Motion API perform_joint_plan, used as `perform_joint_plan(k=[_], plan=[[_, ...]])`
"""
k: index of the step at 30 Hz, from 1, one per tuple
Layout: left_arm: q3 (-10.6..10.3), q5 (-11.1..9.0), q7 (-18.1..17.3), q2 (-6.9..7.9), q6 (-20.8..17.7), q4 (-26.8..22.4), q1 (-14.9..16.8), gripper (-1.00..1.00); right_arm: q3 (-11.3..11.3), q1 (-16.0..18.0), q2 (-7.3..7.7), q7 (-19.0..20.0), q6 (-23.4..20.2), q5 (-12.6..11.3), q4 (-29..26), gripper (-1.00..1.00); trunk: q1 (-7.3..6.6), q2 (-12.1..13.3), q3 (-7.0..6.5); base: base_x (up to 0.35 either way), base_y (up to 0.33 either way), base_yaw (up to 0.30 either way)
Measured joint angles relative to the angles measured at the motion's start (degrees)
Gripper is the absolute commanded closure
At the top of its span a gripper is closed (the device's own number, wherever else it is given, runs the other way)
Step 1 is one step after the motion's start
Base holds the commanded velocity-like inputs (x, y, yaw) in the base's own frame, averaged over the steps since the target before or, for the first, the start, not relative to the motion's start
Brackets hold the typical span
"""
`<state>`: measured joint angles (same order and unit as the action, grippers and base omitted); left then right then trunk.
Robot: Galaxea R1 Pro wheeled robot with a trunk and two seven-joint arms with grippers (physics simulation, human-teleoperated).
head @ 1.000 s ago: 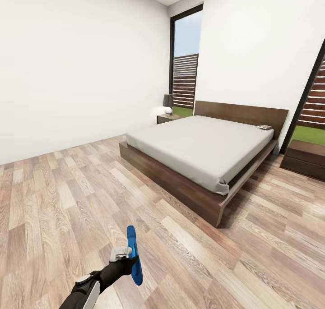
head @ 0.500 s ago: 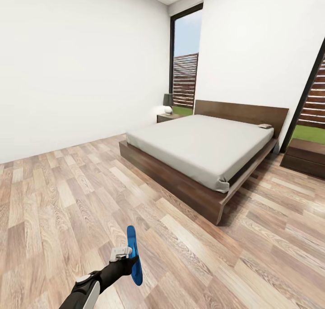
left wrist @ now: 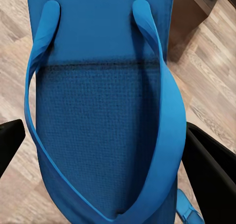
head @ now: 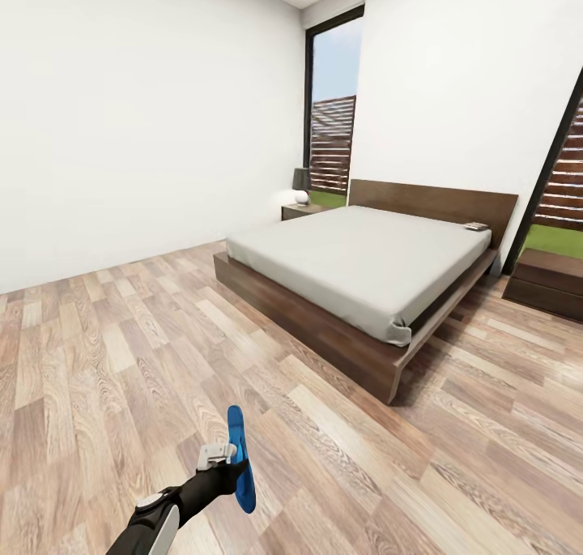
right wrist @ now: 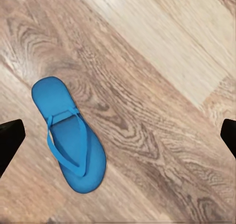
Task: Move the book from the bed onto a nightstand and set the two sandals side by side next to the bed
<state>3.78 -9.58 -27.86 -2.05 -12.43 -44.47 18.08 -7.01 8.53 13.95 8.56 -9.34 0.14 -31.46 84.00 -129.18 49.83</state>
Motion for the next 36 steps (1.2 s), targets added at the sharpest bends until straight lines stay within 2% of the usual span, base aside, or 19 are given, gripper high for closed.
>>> perform_joint_plan(k=[5, 6, 8, 9, 11, 13, 16, 17, 18, 19, 20, 22, 23, 24, 26, 28, 36], plan=[[0.0, -0.02, 0.0, 0.0, 0.01, -0.01, 0.0, 1.0, -0.07, 5.53, 0.03, 0.24, -7.48, -0.05, -0.6, -1.0, 0.0, 0.0, -0.01, 0.0, 0.0, 0.0], [-0.01, -0.01, -0.04, 0.0, 0.01, 0.0, 0.01, 1.0, -0.1, 8.39, 0.02, 0.35, -11.48, 0.0, -0.67, -1.0, 0.0, 0.0, -0.01, 0.0, 0.0, 0.0], [0.0, -0.02, -0.05, 0.0, 0.01, -0.03, 0.0, 1.0, -0.12, 11.38, 0.01, 0.47, -15.97, 0.08, -0.76, -1.0, 0.0, 0.0, -0.01, 0.0, 0.0, 0.0], [-0.01, -0.02, -0.07, 0.0, -0.01, -0.03, 0.01, 1.0, -0.12, 13.53, -0.02, 0.51, -20.37, 0.12, -0.92, -1.0, 0.0, 0.0, -0.01, 0.0, 0.0, 0.0], [0.0, -0.04, -0.11, 0.0, -0.05, -0.05, 0.0, 1.0, -0.12, 15.67, -0.08, 0.53, -26.18, 0.2, -1.78, -1.0, 0.0, 0.0, -0.01, 0.0, 0.0, 0.0], [0.0, -0.05, -0.17, 0.04, -0.11, -0.06, 0.0, 1.0, -0.03, 16.76, -0.29, 0.54, -30.16, 0.23, -3.52, -1.0, 0.0, 0.0, 0.0, 0.0, 0.0, 0.0], [0.05, -0.08, -0.22, 0.09, -0.15, -0.06, 0.0, 1.0, 1.23, 17.45, -0.69, 0.58, -32.8, 0.49, -5.83, -1.0, 0.0, 0.0, 0.0, 0.0, 0.0, 0.0], [0.06, -0.08, -0.23, 0.09, -0.17, -0.06, 0.0, 1.0, 2.08, 17.54, -0.74, 0.58, -33.17, 0.66, -6.25, -1.0, 0.0, 0.0, 0.0, 0.0, 0.0, 0.0], [0.07, -0.11, -0.26, 0.09, -0.19, -0.09, 0.0, 1.0, 4.71, 17.67, -0.82, 0.56, -33.65, 1.18, -6.84, -1.0, 0.0, 0.0, 0.0, 0.0, 0.0, 0.0], [0.07, -0.1, -0.27, 0.09, -0.21, -0.09, 0.0, 1.0, 8.26, 17.75, -0.92, 0.53, -33.92, 2.11, -7.2, -1.0, 0.0, 0.0, 0.0, 0.0, 0.0, 0.0], [0.07, -0.1, -0.27, 0.09, -0.23, -0.08, 0.0, 1.0, 12.8, 17.79, -0.96, 0.45, -34.02, 3.34, -7.37, -1.0, 0.0, 0.0, 0.0, 0.0, 0.0, 0.0], [0.08, -0.1, -0.27, 0.09, -0.22, -0.08, 0.0, 1.0, 17.51, 17.83, -0.98, 0.43, -34.05, 4.61, -7.44, -1.0, 0.0, 0.0, 0.0, 0.0, 0.0, 0.0], [0.08, -0.09, -0.26, 0.09, -0.23, -0.07, 0.0, 1.0, 21.29, 17.85, -0.99, 0.41, -34.07, 5.39, -7.43, -1.0, 0.0, 0.0, 0.0, 0.0, 0.0, 0.0], [0.08, -0.06, -0.26, 0.09, -0.24, -0.06, 0.0, 1.0, 23.91, 17.86, -0.98, 0.46, -34.08, 5.97, -7.38, -1.0, 0.21, -0.38, 0.18, 0.0, 0.0, 0.0], [0.08, -0.06, -0.26, 0.09, -0.25, -0.06, 0.0, 1.0, 26.65, 17.87, -0.89, 0.52, -34.09, 6.6, -7.37, -1.0, 0.65, -1.19, 0.53, 0.0, 0.0, 0.0], [0.05, -0.06, -0.27, 0.09, -0.26, -0.06, 0.0, 1.0, 27.85, 17.88, -0.6, 0.6, -34.13, 6.86, -7.41, -1.0, 1.09, -1.99, 0.89, 0.0, 0.0, 0.0], [0.0, -0.06, -0.26, 0.03, -0.28, -0.06, 0.0, 1.0, 28.41, 17.89, -0.45, 0.74, -34.08, 5.76, -7.08, -1.0, 2.85, -5.2, 2.33, 0.0, 0.0, 0.0]])
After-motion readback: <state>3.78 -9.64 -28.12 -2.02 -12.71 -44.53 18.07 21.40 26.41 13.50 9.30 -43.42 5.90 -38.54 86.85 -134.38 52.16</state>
